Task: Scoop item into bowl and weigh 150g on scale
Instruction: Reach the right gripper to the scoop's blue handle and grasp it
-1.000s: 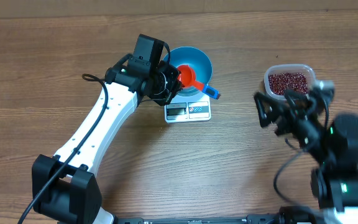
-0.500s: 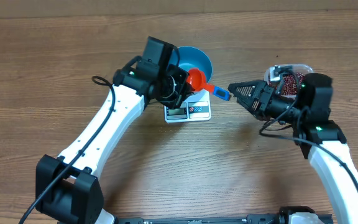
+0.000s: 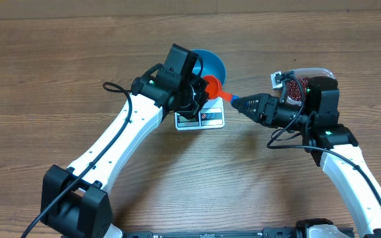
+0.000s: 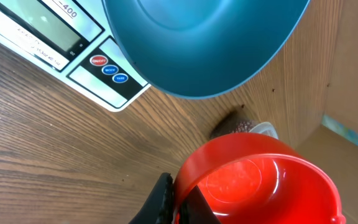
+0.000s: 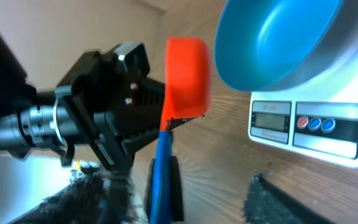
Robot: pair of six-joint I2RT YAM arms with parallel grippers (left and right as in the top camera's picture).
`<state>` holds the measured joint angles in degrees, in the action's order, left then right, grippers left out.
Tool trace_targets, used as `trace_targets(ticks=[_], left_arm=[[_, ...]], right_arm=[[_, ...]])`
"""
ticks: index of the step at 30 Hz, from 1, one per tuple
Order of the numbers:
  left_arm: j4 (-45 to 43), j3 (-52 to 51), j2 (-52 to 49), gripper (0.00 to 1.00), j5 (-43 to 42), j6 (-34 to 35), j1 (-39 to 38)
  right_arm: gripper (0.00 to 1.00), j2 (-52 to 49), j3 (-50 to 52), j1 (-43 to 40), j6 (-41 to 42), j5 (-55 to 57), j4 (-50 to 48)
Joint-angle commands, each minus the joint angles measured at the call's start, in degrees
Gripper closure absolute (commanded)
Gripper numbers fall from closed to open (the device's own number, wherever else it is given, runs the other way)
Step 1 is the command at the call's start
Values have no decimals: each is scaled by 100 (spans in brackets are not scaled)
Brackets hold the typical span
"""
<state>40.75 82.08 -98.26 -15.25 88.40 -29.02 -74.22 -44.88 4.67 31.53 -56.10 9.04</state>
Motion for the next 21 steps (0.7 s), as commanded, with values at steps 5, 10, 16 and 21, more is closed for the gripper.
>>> trace_targets(ticks=[5, 10, 16, 21], left_arm=[[11, 105, 118, 96, 278, 55, -262], [24, 105, 118, 96, 323, 35, -339], [166, 105, 118, 96, 334, 33, -337], [273, 105, 118, 96, 522, 37, -326]], right_arm=[[56, 26, -116, 275, -529, 330, -42], [63, 26, -116, 278, -529, 358, -85], [64, 26, -116, 278, -529, 568, -85], [68, 26, -116, 278, -527, 656, -83]])
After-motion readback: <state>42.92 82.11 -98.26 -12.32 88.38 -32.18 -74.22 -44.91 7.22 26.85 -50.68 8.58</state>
